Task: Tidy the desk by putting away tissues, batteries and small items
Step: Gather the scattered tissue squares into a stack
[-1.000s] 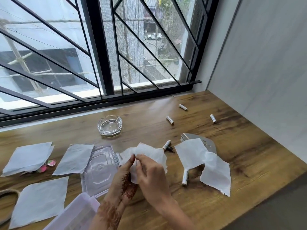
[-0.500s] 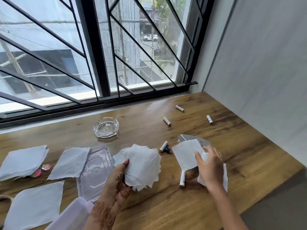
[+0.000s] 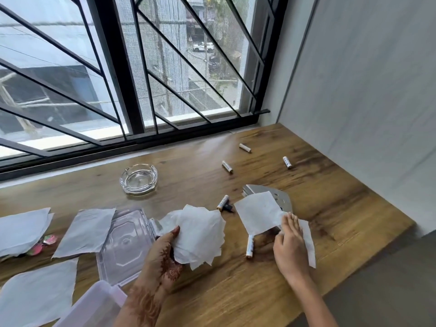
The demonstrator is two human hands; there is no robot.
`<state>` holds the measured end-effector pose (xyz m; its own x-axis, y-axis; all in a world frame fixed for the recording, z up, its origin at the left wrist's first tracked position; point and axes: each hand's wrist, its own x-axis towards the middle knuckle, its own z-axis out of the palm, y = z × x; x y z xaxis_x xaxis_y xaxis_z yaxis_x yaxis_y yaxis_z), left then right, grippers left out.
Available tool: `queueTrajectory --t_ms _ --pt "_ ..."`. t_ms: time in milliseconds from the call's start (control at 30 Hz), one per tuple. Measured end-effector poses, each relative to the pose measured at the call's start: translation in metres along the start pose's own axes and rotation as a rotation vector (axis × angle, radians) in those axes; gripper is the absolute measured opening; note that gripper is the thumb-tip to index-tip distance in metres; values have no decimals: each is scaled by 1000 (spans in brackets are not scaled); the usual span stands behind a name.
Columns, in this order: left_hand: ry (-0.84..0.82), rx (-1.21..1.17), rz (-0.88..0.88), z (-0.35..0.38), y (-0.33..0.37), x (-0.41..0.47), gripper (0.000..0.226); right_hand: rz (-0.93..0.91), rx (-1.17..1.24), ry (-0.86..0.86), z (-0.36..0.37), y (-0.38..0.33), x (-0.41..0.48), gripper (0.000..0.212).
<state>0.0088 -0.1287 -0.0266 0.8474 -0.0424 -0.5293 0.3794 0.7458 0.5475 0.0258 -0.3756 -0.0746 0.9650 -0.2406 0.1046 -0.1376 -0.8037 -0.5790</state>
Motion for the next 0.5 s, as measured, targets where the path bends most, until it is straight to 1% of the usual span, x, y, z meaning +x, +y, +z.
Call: queueTrajectory --t_ms 100,200,267,333,433,467,500 --pt "-4 -4 -4 -1 -1 0 16 36 114 34 -5 -4 1 43" --pt "-11 -17 -24 1 -1 -2 16 53 223 106 -16 -16 2 41" --pt "-18 -43 -48 3 -1 -4 15 52 307 124 -25 -28 1 40" --pt "-16 -51 -53 4 -2 -4 16 31 364 120 -30 -43 1 41" --pt "-17 -68 -65 6 -4 -4 19 -47 462 79 -31 -73 -3 54" --pt "-13 -71 -68 7 -5 -4 21 -87 492 45 -30 -85 -7 54" --pt "-16 -71 -71 8 -6 -5 22 -138 511 -2 -27 -96 -13 49"
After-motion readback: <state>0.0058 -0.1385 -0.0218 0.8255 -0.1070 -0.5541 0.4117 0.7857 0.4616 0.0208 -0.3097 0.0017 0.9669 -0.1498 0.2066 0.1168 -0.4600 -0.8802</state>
